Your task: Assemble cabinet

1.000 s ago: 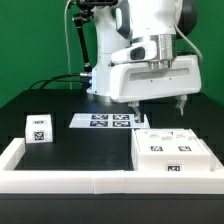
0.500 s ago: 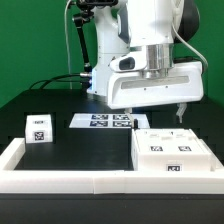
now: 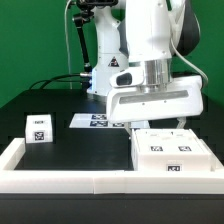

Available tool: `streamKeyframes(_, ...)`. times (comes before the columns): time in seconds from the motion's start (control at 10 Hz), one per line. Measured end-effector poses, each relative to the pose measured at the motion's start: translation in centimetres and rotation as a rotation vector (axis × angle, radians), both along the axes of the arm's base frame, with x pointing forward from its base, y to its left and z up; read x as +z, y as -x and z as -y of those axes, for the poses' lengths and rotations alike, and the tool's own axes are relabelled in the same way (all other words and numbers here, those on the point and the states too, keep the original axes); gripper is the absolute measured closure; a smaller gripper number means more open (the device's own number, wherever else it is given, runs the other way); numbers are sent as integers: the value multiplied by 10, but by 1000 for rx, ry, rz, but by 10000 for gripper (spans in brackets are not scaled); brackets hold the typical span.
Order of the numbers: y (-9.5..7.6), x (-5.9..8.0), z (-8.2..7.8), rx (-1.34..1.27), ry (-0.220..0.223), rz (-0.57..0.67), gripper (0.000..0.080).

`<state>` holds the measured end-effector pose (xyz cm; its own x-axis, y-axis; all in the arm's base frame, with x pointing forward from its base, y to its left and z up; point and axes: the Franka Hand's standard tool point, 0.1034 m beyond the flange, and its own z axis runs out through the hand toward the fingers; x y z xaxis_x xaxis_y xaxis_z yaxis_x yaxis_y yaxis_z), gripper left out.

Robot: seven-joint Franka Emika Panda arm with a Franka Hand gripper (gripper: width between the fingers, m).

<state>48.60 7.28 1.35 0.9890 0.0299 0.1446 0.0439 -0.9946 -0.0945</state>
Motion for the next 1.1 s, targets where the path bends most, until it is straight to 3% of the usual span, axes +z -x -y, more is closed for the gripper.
streamKeyframes(0.5, -12, -7, -4, 10, -5, 28, 2)
streamKeyframes(0.7, -16, -7, -1, 22, -2, 36, 259)
streamKeyframes(0.8, -17, -7, 0, 29, -1, 37, 259)
streamKeyframes(0.9, -17, -7, 0, 37, 1, 38, 442)
streamKeyframes(1.0, -16, -8, 1, 55, 5, 38, 577)
streamKeyframes(1.1, -13, -9, 2, 75, 10, 35, 577)
